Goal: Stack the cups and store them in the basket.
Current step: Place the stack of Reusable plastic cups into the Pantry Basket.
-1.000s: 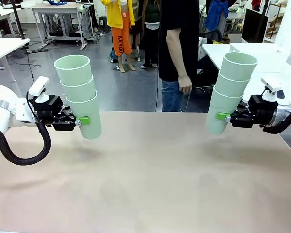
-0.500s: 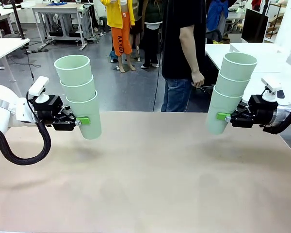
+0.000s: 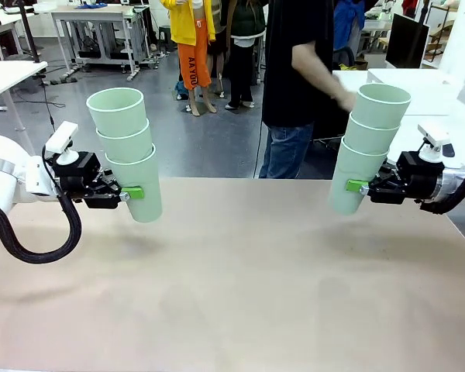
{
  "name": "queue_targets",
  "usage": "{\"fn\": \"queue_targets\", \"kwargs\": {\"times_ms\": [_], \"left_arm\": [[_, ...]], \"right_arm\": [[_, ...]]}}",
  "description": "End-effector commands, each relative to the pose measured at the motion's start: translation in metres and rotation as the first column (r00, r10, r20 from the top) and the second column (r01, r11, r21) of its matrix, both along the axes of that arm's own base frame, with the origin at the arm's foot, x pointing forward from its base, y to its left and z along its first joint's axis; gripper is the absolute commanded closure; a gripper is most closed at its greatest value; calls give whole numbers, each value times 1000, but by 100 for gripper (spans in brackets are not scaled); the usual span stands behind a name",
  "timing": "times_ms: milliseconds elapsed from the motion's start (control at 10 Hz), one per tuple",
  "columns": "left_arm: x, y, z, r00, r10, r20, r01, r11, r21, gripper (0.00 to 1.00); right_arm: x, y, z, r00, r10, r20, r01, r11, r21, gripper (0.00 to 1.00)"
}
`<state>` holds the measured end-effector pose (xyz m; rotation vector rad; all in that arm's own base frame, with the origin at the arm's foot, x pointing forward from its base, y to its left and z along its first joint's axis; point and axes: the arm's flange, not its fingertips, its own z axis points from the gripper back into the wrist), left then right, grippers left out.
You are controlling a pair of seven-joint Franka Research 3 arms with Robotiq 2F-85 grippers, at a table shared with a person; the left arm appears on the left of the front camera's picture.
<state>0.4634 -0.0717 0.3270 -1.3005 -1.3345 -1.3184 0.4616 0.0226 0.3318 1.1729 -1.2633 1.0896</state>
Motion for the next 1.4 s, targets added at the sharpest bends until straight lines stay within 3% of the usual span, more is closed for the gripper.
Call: {"fn": "queue_targets", "kwargs": {"times_ms": [0,1300], "left_arm": [[0,-1,5,1000,-4,12,4,1000,-4,13],[0,-1,5,1000,-4,12,4,1000,-4,13]], "right_arm": [[2,2,5,1000,-16,10,16,1000,9,15],[2,2,5,1000,-16,10,16,1000,9,15]]}}
